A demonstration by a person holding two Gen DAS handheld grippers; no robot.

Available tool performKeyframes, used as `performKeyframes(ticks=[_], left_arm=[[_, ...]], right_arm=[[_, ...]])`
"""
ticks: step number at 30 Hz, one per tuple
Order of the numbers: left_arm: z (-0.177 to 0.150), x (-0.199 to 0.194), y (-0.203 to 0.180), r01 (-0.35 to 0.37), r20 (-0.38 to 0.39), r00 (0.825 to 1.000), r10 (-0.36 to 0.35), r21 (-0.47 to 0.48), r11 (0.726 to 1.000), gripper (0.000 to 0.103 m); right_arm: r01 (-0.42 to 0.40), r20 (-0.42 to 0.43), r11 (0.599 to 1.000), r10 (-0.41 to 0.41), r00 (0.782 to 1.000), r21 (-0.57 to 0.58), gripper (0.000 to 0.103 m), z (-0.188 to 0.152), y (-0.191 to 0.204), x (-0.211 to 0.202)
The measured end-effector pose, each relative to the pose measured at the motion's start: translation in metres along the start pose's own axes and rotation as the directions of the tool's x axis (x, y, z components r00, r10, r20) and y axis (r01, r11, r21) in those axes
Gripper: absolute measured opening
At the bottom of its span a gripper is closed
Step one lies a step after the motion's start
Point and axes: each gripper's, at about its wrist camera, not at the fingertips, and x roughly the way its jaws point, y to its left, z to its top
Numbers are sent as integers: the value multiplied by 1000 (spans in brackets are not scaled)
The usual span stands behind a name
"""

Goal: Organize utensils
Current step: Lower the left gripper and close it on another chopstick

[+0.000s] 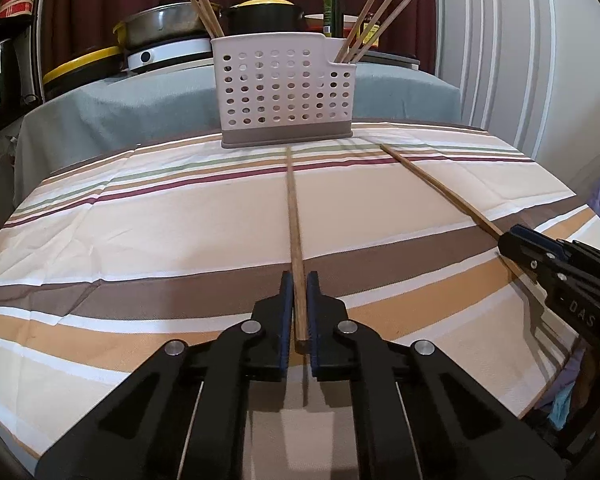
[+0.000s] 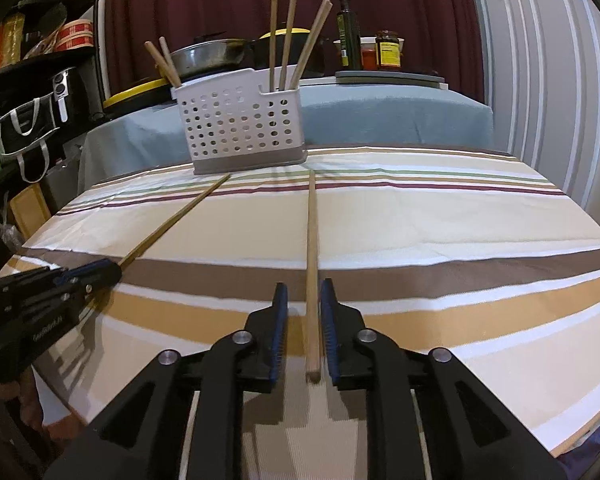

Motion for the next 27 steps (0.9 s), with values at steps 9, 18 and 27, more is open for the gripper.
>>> performKeyframes(ticks=[9,18,27], left_arm=[[-2,-8,3,0,30,1000,0,8,1000,6],[-5,-7,7,6,36,999,-6,-7,1000,6],[-9,-5,7,15,44,999,-15,2,1000,6]], right_arm=[[24,5,1000,-24,1000,-5,20,-8,-2,-6],[29,22,1000,-29,999,-10,20,-12,-1,-7],[13,26,1000,-12,1000,-9,8,-13,0,-9]])
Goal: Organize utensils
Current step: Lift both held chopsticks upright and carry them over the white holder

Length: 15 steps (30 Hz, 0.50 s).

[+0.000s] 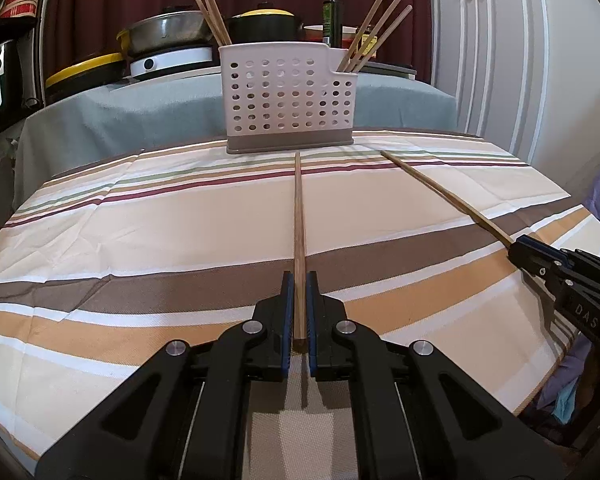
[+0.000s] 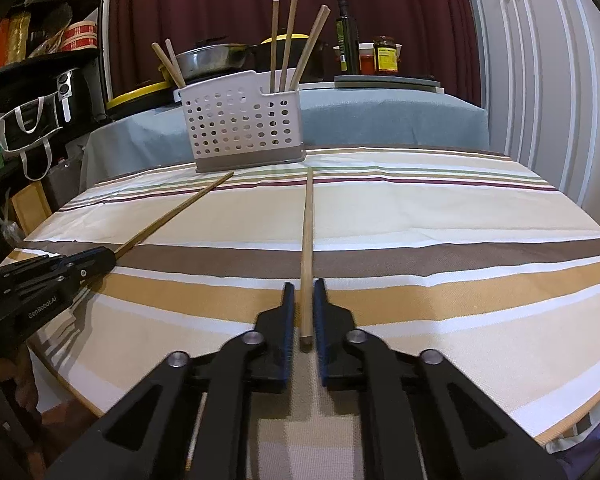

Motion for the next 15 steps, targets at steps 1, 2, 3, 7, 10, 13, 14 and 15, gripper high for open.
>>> performKeyframes(ticks=[1,2,3,7,10,13,14,15], left_arm=[[0,-1,0,1,1,1000,-1,3,1000,6],[0,-2,0,2,5,1000,-2,8,1000,6],[1,-3,-1,3,10,1000,-3,11,1000,6],[7,-14,-3,-5,49,999,3,41,999,6],[14,-29,-2,-12,91,996,7,53,999,6],[27,-47,3,-15,139,990,9,42,999,6],[31,-52,4,-18,151,988,12,40,999,6],[35,-58,6,-21,166,986,14,36,999,6]], right_arm=[[-1,1,1000,1,1000,1,8,1,0,0],[2,6,1000,-2,1000,2,8,1,-1,-1],[6,10,1000,-6,1000,3,8,3,-1,-2],[24,38,1000,-24,999,-6,7,9,-1,-9],[37,68,999,-35,997,-23,7,17,1,-17],[45,105,998,-40,994,-37,7,29,4,-28],[46,116,998,-41,992,-41,7,32,5,-31],[48,128,998,-41,991,-47,7,36,7,-35]])
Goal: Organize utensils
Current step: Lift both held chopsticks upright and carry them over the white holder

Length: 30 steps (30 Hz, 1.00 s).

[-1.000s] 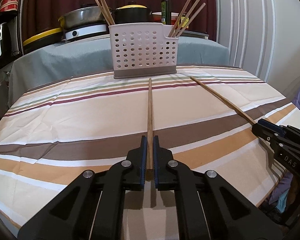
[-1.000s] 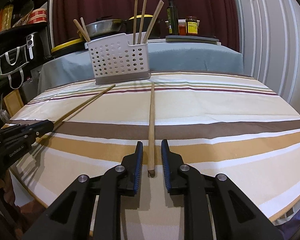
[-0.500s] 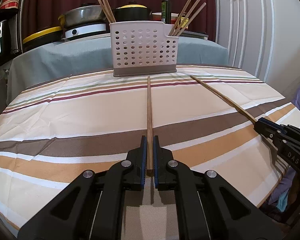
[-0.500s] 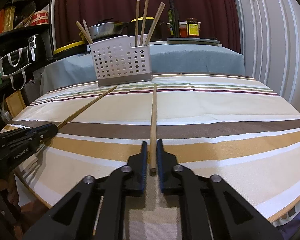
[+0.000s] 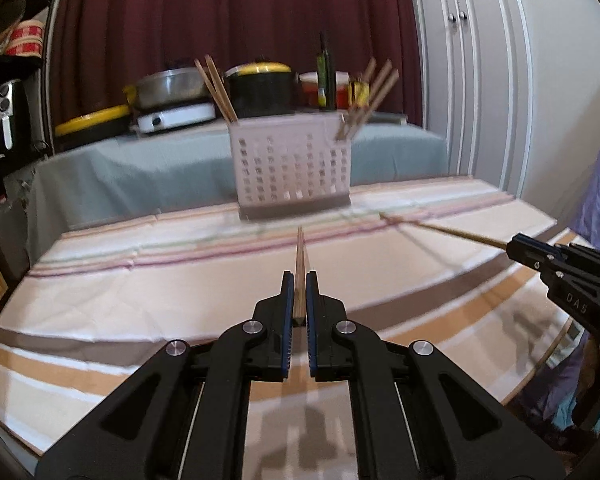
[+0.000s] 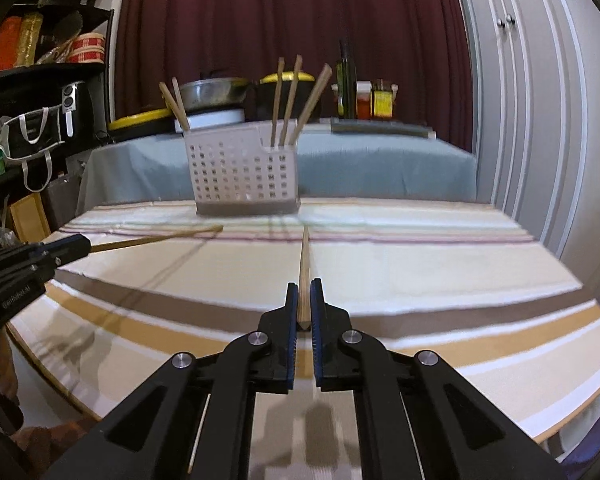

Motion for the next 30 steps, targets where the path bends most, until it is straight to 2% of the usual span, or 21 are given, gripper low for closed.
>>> performKeyframes(ticks=[9,14,21,30], left_arm=[[48,-45,15,-40,126,991,43,-21,999,6],[69,-61,23,-65,169,983,69,-29,997,6],[81,-61,35,-94,185,977,101,-46,995,6],[94,-45,49,-122,174,976,132,-70,990,7]], right_arm=[[-7,108,999,11,994,-34,7,45,9,-30],[-19,134,999,24,991,-32,7,71,9,-39],[-43,110,999,46,993,-28,7,97,10,-32],[-37,136,998,44,990,-55,7,117,17,-8]])
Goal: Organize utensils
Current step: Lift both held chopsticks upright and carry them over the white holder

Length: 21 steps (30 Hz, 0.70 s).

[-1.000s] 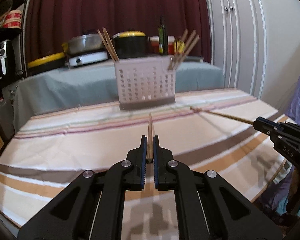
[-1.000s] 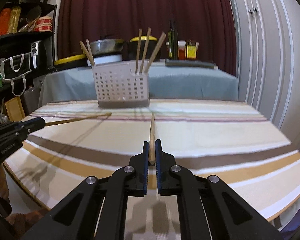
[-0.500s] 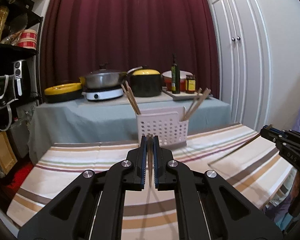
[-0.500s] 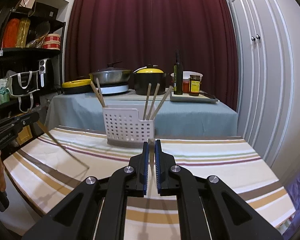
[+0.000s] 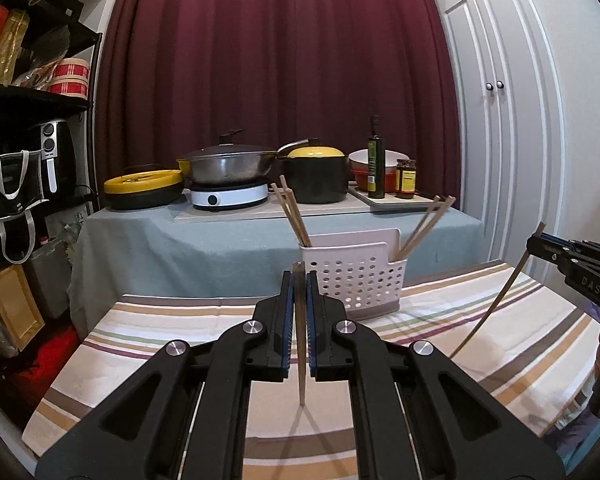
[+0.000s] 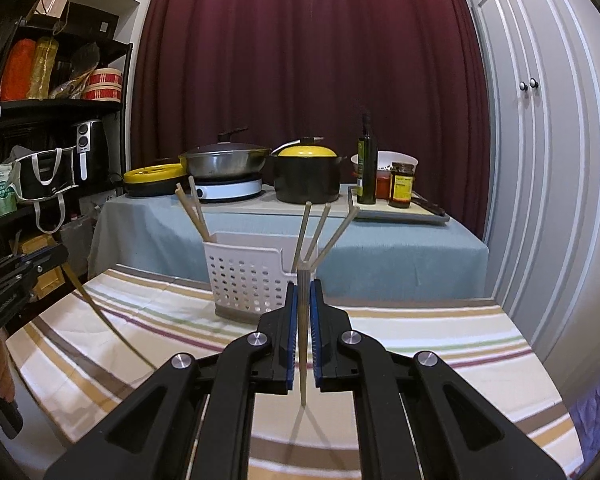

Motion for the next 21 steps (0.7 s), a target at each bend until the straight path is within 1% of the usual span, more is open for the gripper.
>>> performKeyframes(ticks=[7,17,21], left_arm=[[6,13,9,-19,-4,1000,19,-23,1000,6],[14,26,11,-13,-7,1000,13,-31,999,6],[19,28,9,-9,-3,1000,9,-31,999,6]], right_arm=[[12,30,1000,-12,999,-17,7,6,1,16],[21,42,999,-19,999,-28,7,12,1,27],[17,45,1000,-17,999,-11,7,16,-2,29]])
